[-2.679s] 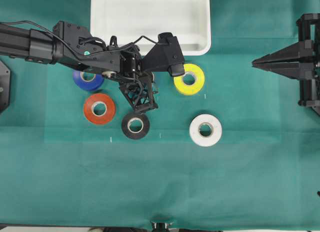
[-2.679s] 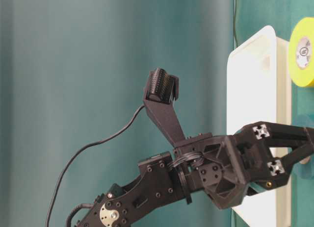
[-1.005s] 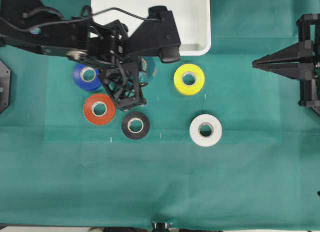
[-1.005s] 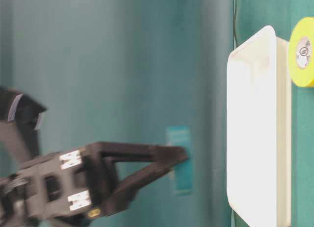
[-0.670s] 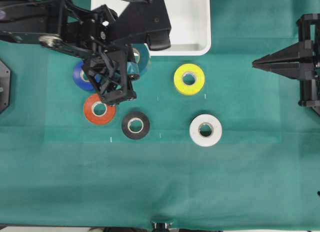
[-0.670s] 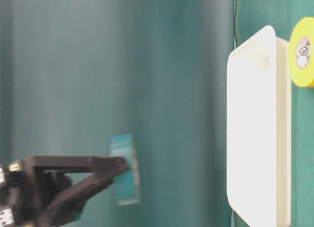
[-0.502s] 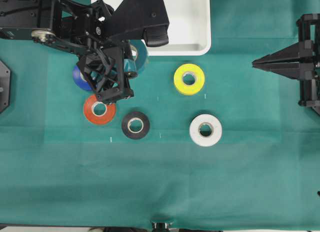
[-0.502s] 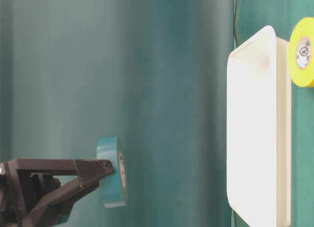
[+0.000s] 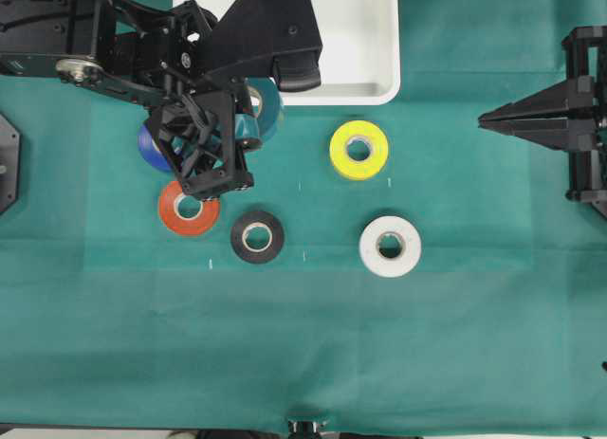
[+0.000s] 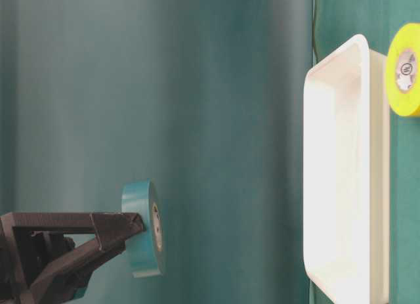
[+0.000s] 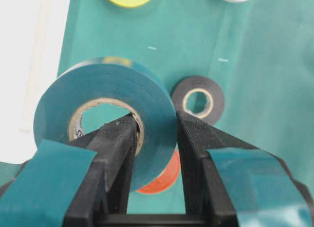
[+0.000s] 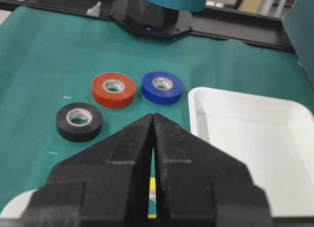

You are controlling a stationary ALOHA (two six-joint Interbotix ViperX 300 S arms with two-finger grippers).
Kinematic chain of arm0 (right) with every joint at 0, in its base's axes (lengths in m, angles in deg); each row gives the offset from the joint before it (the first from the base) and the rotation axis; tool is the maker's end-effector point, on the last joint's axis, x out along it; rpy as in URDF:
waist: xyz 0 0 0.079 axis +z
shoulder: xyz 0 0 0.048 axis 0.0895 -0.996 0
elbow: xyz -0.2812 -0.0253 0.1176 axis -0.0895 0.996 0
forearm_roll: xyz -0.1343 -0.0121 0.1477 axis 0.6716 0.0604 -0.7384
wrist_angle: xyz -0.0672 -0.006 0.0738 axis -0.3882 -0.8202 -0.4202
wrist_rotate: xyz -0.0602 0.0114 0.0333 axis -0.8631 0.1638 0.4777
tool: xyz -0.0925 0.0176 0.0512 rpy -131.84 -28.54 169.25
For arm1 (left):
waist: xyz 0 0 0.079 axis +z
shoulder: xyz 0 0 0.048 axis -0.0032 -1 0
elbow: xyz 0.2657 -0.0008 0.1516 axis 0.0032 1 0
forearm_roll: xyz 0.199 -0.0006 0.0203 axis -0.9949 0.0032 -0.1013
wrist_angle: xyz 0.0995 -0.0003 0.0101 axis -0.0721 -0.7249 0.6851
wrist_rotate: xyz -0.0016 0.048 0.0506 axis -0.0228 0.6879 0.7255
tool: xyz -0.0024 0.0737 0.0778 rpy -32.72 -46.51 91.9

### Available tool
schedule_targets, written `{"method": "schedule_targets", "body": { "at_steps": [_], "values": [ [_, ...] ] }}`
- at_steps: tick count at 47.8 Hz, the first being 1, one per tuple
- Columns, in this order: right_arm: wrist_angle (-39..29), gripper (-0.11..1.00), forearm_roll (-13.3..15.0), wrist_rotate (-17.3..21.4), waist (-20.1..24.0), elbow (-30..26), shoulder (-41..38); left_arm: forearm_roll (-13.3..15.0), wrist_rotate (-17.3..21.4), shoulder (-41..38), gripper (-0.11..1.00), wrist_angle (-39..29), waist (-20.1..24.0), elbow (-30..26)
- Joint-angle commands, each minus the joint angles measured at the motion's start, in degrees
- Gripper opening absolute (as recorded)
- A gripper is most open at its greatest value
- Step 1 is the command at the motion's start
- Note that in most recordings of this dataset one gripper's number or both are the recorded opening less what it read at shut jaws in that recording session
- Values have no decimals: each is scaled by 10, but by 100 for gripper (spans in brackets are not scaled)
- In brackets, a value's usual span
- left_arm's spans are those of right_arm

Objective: Pick up the tape from a random location and place it into the white case.
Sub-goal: 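Lift the teal roll with the left gripper and carry it upward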

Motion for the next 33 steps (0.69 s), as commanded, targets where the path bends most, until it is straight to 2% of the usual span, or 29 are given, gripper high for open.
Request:
{"method": "schedule_targets", "body": {
  "at_steps": [1,33],
  "values": [
    [2,0,0,1,-1,-14,-3,-2,1,17,21,2,-2,-17],
    [2,0,1,1,-1,-14,-3,-2,1,17,21,-2,-2,-18]
  ]
}}
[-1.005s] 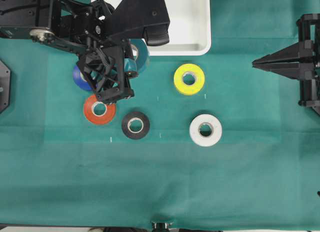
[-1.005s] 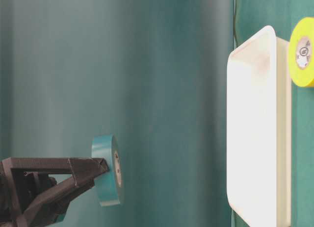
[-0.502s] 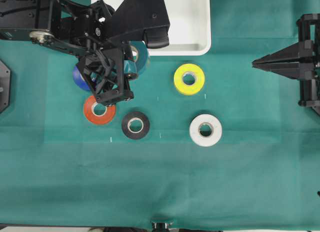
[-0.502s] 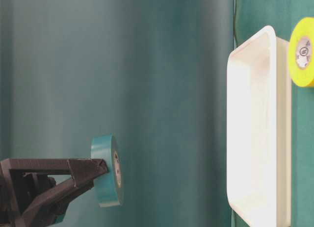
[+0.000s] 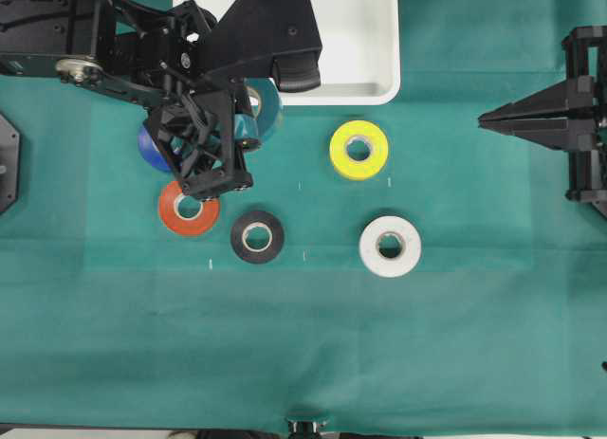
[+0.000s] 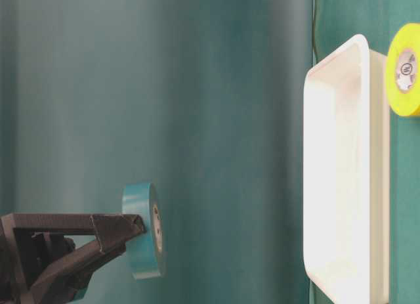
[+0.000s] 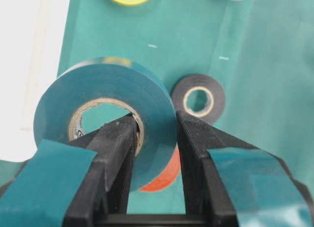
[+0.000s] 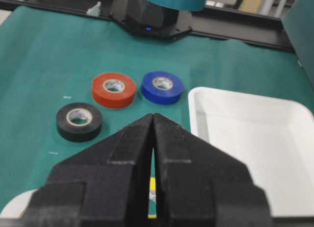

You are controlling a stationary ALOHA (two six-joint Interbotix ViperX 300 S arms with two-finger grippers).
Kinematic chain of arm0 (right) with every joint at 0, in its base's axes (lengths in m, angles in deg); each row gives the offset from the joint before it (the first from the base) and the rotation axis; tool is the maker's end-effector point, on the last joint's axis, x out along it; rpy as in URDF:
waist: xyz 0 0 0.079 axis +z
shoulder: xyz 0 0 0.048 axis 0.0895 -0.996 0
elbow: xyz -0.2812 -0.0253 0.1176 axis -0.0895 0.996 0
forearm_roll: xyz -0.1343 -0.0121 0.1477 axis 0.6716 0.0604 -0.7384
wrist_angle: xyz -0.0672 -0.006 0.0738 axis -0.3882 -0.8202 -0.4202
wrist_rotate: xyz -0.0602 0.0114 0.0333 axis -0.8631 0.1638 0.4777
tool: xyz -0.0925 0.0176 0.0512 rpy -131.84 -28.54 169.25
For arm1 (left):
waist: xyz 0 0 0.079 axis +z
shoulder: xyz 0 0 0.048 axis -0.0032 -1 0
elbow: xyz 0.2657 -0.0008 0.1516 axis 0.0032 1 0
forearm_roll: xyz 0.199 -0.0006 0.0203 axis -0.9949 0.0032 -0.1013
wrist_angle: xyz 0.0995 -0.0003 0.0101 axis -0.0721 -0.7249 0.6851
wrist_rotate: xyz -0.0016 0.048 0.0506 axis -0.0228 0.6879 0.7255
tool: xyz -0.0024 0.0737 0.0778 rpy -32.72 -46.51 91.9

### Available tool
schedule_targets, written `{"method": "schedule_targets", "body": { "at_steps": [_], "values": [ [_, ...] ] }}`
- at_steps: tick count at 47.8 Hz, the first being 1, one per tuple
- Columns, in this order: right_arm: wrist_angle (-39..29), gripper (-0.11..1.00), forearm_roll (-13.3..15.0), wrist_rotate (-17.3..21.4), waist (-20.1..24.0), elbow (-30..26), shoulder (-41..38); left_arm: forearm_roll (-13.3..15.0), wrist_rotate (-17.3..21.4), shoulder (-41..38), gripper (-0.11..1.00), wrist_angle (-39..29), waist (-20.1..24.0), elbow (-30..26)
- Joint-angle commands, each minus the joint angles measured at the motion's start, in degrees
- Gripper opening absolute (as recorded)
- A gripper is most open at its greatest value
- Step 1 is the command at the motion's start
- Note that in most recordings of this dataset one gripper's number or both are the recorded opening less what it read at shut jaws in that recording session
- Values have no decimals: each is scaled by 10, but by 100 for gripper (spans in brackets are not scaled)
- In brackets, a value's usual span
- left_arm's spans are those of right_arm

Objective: Pick up the tape from a random location and place it into the white case.
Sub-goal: 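Lift the teal roll with the left gripper and carry it upward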

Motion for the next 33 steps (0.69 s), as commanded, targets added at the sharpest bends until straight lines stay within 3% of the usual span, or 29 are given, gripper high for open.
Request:
{"method": "schedule_targets", "body": {
  "at_steps": [1,16,33],
  "values": [
    [2,0,0,1,-1,-14,-3,-2,0,16,21,2,-2,-18],
    [2,0,0,1,-1,-14,-3,-3,2,17,21,2,22,-19],
    [2,0,0,1,-1,-14,-3,-3,30,15,21,-4,98,-28]
  ]
}}
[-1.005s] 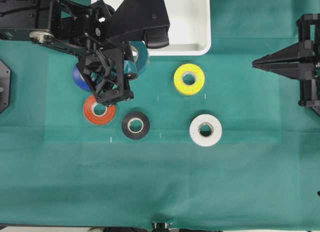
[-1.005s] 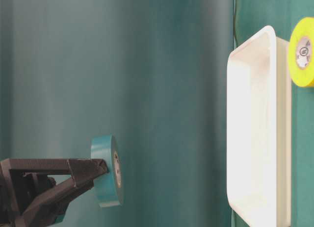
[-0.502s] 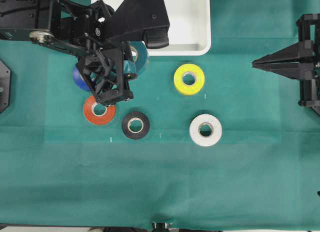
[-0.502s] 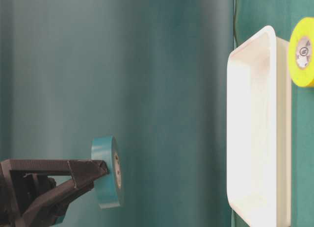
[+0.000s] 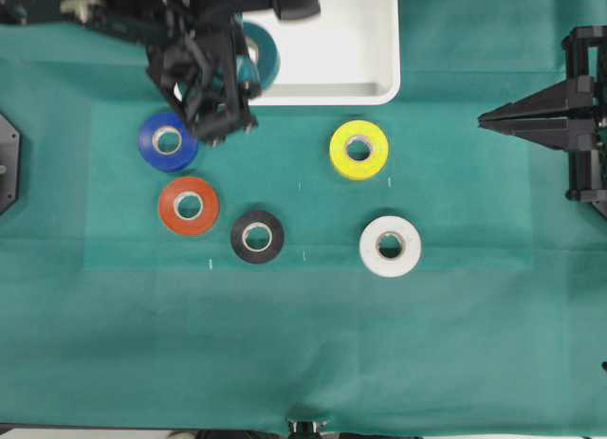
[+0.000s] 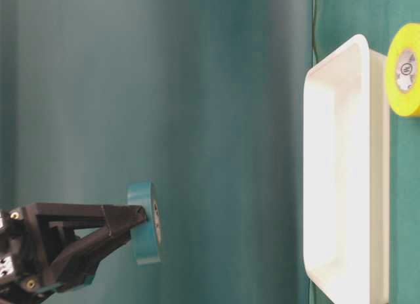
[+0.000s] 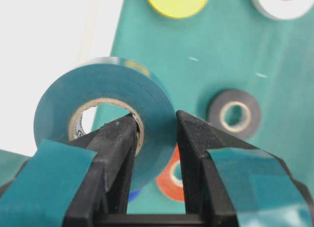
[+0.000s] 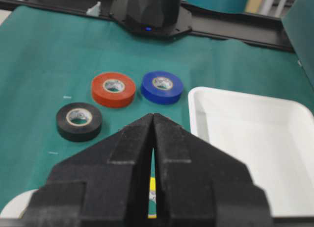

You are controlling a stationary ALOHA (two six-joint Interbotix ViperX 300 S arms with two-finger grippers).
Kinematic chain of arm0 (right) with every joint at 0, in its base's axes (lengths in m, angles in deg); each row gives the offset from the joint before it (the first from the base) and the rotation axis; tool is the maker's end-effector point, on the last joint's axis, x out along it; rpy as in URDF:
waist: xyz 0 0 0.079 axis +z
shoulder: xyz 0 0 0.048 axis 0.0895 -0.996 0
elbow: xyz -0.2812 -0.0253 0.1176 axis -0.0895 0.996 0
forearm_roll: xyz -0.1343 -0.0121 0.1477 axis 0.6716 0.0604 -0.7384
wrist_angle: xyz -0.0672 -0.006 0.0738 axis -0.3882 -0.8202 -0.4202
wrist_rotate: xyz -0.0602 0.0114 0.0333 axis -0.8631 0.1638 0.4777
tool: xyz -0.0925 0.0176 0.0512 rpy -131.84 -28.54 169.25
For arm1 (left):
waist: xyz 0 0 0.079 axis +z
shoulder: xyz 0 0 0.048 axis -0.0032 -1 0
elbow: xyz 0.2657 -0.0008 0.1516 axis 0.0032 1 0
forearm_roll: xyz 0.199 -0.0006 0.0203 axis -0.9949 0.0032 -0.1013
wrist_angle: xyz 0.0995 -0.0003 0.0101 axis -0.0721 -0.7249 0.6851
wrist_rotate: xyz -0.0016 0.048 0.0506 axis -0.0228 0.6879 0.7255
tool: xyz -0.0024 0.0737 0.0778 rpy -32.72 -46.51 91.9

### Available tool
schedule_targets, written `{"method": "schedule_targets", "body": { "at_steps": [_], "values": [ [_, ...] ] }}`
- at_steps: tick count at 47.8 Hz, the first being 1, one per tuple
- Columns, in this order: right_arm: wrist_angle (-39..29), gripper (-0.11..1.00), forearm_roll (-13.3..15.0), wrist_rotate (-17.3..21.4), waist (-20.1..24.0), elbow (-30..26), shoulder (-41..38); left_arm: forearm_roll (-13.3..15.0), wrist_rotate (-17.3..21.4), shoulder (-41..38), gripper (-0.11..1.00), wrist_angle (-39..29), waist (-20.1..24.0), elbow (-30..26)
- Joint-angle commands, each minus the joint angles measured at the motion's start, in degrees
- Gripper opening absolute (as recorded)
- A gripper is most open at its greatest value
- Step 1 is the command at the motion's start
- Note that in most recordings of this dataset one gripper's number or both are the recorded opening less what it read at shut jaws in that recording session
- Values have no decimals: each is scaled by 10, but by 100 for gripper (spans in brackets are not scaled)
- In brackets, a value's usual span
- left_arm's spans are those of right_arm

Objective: Pick up the tape from a random location and place it into the white case.
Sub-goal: 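Lift the teal roll with the left gripper and carry it upward, then move the held teal roll over the white tray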

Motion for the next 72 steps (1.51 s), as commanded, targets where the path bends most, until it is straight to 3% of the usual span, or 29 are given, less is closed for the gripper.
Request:
{"method": "schedule_targets", "body": {
  "at_steps": [1,13,32,72],
  "values": [
    [2,0,1,1,-1,-14,-3,-2,4,15,21,2,22,-18],
    [2,0,0,1,-1,-14,-3,-2,30,15,21,2,71,-21],
    [4,0,0,-1,-1,-16,-3,-2,54,7,21,2,101,-36],
    [1,0,0,-1,-1,-18,-3,-2,55,7,21,2,108,-35]
  ]
}}
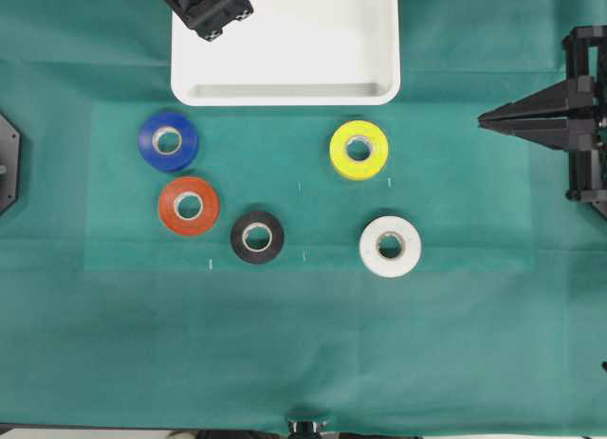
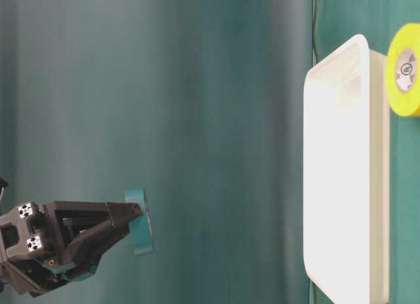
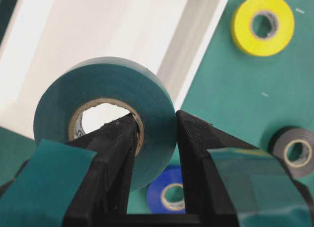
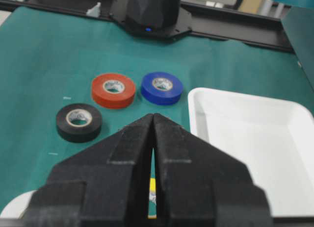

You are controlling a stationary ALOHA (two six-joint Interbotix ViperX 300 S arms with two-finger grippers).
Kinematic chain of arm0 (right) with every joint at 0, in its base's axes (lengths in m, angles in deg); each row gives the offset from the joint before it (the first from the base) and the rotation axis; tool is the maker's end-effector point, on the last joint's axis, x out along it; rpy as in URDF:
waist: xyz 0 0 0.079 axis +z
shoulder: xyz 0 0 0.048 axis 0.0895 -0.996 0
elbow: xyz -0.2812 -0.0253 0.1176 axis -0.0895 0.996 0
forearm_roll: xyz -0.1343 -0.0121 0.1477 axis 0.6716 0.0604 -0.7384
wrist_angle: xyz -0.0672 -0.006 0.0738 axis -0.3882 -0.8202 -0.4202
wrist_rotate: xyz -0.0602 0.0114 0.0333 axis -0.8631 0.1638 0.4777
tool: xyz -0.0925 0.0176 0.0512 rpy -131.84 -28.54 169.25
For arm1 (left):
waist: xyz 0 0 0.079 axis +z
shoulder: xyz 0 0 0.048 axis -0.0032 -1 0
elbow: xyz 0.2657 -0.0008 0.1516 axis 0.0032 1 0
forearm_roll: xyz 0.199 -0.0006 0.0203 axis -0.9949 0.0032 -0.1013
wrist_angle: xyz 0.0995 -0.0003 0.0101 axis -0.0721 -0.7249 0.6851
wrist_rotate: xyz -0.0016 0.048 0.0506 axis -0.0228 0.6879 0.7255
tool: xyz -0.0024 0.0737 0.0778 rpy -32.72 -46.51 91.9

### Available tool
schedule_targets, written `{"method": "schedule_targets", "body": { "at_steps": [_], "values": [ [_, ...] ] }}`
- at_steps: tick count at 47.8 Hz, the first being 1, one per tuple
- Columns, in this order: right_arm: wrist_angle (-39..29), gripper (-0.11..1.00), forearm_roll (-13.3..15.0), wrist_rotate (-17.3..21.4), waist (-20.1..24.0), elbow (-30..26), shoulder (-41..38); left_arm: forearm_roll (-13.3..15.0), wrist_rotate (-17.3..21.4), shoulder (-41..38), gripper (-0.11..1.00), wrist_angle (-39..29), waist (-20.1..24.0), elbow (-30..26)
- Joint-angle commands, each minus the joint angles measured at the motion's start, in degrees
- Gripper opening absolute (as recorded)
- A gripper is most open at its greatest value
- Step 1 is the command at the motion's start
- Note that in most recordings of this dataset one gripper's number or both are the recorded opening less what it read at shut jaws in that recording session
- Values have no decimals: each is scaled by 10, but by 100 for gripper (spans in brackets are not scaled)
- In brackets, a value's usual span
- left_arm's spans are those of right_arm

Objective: Pick up the tape from a random location and place it into the white case.
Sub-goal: 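Move the held teal roll over the white tray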

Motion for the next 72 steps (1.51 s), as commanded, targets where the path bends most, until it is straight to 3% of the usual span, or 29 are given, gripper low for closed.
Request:
{"method": "schedule_targets", "body": {
  "at_steps": [1,43,72],
  "values": [
    [2,0,0,-1,-1,-16,-3,-1,0,8,21,2,2,-16],
    [2,0,2,-2,-1,-15,-4,-1,-2,5,21,10,1,3],
    [4,0,2,-2,-1,-14,-6,-1,-2,-10,21,165,11,128]
  ]
}}
